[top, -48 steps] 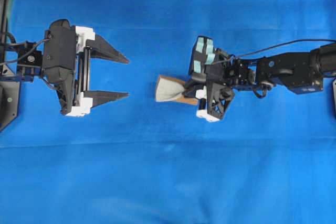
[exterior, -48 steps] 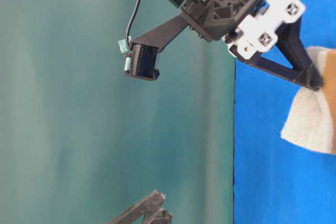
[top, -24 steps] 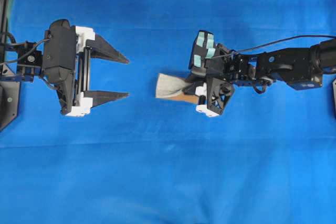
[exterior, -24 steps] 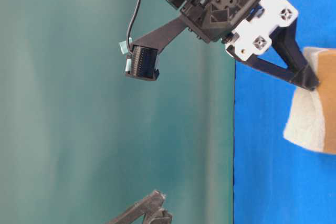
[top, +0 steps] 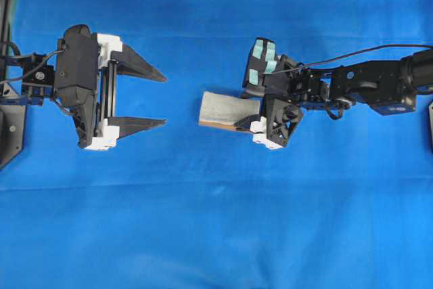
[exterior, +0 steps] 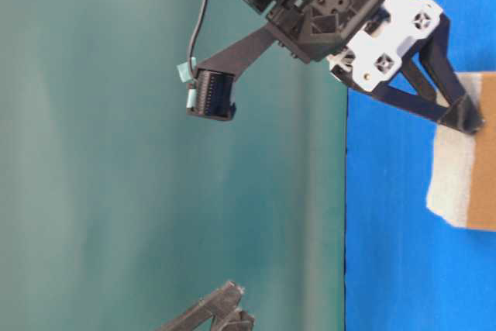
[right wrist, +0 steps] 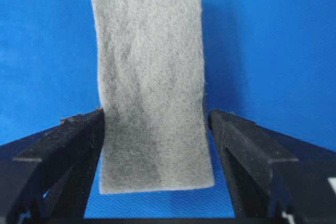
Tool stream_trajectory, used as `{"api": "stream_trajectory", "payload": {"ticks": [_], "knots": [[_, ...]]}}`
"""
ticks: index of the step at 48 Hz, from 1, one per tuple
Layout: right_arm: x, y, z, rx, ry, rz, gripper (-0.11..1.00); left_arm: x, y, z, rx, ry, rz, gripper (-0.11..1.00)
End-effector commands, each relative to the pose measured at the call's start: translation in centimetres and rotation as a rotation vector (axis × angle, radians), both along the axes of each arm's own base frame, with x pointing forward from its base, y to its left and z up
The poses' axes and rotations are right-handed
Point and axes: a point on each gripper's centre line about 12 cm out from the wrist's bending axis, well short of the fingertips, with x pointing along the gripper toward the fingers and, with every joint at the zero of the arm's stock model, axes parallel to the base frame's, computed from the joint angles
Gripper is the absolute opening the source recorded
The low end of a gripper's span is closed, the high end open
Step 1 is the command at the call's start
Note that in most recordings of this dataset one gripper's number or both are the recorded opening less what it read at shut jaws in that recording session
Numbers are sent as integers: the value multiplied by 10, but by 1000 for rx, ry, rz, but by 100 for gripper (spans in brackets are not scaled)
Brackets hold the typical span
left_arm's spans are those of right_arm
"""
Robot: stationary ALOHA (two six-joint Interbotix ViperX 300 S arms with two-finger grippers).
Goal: Hand over the sponge with the left arm and wipe it with the right arm.
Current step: 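Lower the sponge onto the table and open the right gripper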
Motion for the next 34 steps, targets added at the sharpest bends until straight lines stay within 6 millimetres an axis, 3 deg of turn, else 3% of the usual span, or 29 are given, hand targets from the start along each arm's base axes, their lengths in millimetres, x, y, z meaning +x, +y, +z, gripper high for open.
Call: {"api": "stream_trajectory", "payload": {"ticks": [1, 12, 22, 34], "knots": [[5, -1, 29, -11, -81, 0, 73, 3, -1, 7, 1, -29, -3, 90], [1, -1, 61, -31, -156, 13, 73, 2, -1, 7, 1, -29, -3, 90], [-3, 1, 70, -32, -157, 20, 74, 2, -1, 7, 1, -26, -3, 90], [-16, 8, 105, -59, -225, 55, 74, 2, -1, 7, 2, -26, -3, 90]]}}
